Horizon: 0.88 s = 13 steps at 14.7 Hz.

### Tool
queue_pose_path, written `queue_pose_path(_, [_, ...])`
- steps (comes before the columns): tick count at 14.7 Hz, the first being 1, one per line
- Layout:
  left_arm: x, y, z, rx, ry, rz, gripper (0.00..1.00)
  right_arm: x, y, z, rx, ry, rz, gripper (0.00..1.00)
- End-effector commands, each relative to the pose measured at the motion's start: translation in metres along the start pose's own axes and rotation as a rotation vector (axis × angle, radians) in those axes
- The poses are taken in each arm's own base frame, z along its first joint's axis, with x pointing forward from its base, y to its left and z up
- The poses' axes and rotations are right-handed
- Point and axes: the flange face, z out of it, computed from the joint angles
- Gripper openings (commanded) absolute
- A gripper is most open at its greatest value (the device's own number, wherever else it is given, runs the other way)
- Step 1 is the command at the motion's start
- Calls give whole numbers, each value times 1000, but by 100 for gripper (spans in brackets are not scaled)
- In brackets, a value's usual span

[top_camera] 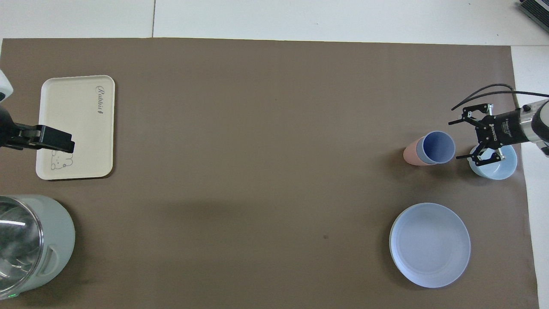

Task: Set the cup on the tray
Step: 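Lower the right gripper and grasp the nested blue and pink cups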

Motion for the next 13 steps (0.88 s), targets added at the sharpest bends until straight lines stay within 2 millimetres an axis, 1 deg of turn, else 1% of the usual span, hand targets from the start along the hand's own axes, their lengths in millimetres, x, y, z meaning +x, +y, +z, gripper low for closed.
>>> queue_pose_path(1, [-7, 3, -1, 13, 16, 8, 100, 27, 11, 12, 47, -86, -31, 99])
queue_pose_path(3, [-7, 3, -1, 13, 16, 7, 100, 36, 15, 22, 71, -141, -35, 99])
queue_pose_path(4, [-7, 3, -1, 13, 16, 7, 100, 37, 17, 31, 72, -160, -33, 99])
queue_pose_path(7, [-7, 4, 0, 13, 14, 8, 100, 35, 25, 57, 91, -213, -36, 99])
queue_pose_path(9, [-8, 4, -1, 13, 16, 7, 100, 33, 32, 72, 90, -249, -12, 99])
queue_pose_path(11, [-8, 4, -1, 13, 16, 8, 100, 28, 38, 83, 82, -276, 1, 99])
queue_pose_path(13, [-8, 4, 1, 13, 11, 5, 100, 26, 40, 85, 75, -293, 5, 99])
